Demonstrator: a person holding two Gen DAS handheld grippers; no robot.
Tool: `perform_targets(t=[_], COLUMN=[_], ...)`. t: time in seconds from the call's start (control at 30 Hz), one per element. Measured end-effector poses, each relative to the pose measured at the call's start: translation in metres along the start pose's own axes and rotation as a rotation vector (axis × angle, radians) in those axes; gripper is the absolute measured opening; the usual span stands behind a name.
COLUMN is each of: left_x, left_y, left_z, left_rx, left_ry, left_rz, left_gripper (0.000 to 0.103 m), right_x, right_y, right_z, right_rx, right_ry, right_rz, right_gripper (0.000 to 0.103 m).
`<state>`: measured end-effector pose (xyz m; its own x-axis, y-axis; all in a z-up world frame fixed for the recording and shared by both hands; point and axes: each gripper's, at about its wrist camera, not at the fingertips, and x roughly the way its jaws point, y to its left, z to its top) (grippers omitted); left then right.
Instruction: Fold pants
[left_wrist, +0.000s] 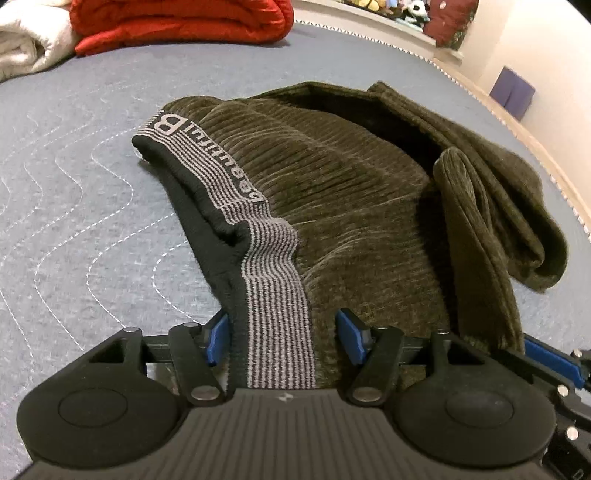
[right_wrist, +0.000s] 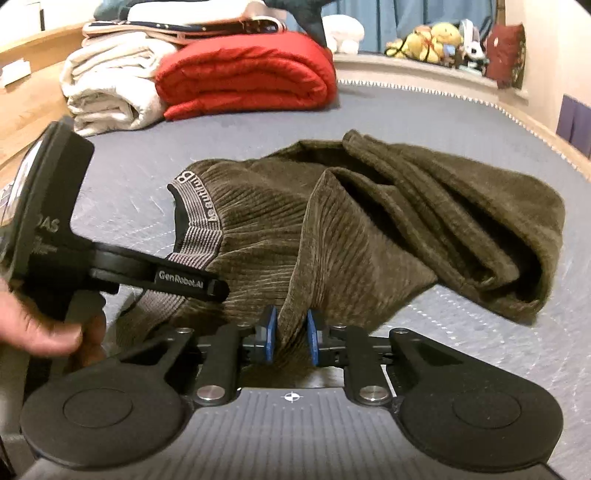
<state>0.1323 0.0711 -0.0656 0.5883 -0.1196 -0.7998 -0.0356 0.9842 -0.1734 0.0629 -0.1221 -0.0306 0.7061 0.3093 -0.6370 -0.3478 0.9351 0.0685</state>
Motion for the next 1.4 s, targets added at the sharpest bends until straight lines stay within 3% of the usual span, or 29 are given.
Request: perform_targets(t=[0.17,0.27,0.47,0.57,0.7,0.77,0.87,1.03,1.13,1.2,1.27,1.4], left_x=[-0.015,-0.036,-0.086,-0.110,-0.144,-0.158,-0.177,-0.186,-0.172,-0.172,-0.177,-0.196], left_y=[0.003,0.009,0.038,0.066,0.104,0.127,0.169,0.220,0.234,0.229,0.218,0.185], left_z=[-0.001,0.001,0.007,0.009,0.008,0.004,-0.006,-0.009,-0.008,-0.006,0.003,0.023], left_rx=[0.018,0.001,-0.036,-0.091,-0.154,-0.205,-0.321,-0.477,-0.555,-0.571,-0.569,-0.490], left_ry=[-0.037,-0.085,-0.196,-0.235,-0.277,-0.285,-0.287,-0.251,-0.148,-0.129,-0.146,-0.280], left_rz=[-0.012,-0.060,-0.109,-0.094,-0.050,-0.021,0.018,0.146,0.198,0.255,0.297,0.361], left_gripper=[0.035,0.030,0.022,0.020,0.019,0.019,0.019,0.021,0.037,0.042,0.050,0.060], right_x=[-0.015,-0.015,-0.021,-0.034,-0.063,-0.061,-0.052,-0.045,-0.045,-0.046,-0.048,-0.040], right_y=[-0.002,0.004,0.050,0.084,0.148,0.169,0.182,0.152,0.126,0.103,0.079,0.031], right_z=[-0.009,-0.010,-0.008,-0.007,-0.018,-0.022,-0.020,-0.003,0.000,0.005,0.015,0.038], right_rx=[-0.018,-0.043,-0.211,-0.312,-0.525,-0.531,-0.482,-0.291,-0.250,-0.229,-0.224,-0.260], right_ry=[-0.058,-0.072,-0.146,-0.209,-0.319,-0.295,-0.271,-0.228,-0.227,-0.231,-0.249,-0.208], right_rz=[-0.029,-0.044,-0.043,0.024,0.259,0.319,0.320,0.331,0.261,0.208,0.134,0.050], right_gripper=[0.010,0.003,0.001,0.000,0.000,0.000,0.000,0.002,0.006,0.013,0.032,0.046])
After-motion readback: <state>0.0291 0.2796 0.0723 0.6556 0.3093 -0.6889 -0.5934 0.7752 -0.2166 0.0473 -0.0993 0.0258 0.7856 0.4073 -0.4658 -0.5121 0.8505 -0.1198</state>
